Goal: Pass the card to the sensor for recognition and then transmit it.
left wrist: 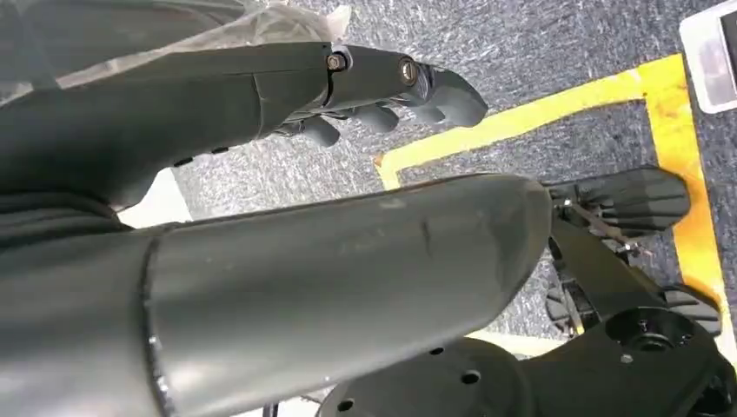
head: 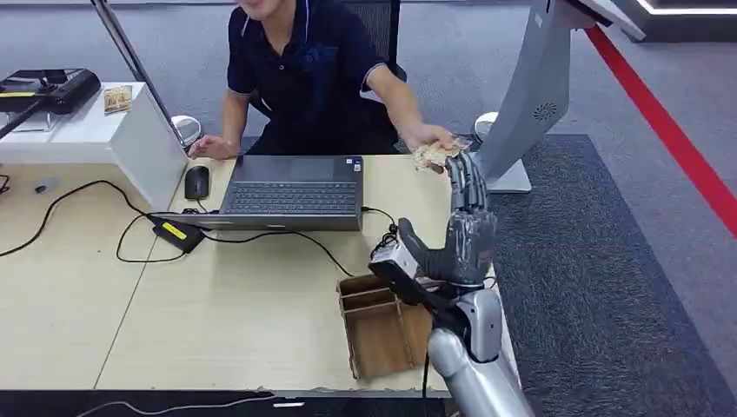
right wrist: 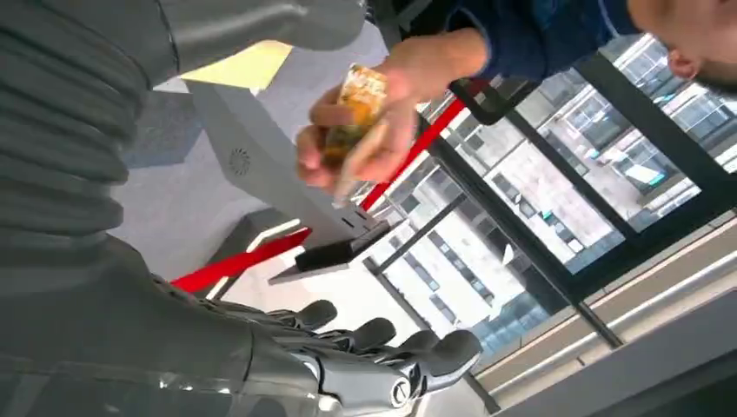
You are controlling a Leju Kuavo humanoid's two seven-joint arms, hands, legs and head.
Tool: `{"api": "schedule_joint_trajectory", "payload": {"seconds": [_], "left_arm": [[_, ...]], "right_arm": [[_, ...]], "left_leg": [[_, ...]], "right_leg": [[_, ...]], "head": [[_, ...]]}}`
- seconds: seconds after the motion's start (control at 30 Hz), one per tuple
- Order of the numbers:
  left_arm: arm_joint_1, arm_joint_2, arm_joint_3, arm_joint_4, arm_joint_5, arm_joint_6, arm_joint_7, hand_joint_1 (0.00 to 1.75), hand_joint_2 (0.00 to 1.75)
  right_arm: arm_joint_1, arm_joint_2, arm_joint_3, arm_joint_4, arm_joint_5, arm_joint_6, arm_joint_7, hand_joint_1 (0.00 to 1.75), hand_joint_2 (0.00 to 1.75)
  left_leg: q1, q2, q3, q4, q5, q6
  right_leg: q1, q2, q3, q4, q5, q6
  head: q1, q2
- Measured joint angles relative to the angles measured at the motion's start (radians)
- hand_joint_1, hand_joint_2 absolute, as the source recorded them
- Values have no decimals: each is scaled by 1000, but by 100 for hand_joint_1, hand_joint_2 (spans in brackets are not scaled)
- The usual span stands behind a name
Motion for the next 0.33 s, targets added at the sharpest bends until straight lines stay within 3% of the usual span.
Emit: {"api": "schedule_joint_trajectory", "payload": {"seconds": [0.33], "left_arm": [[2,0,0,-1,31,15,2,0,0]], "right_arm": [[94,22,-34,-66,-76,-1,-34,0,175]], "left_leg": [[0,0,0,0,0,0]], "right_leg": [[0,0,0,0,0,0]], "head": [[0,0]]}}
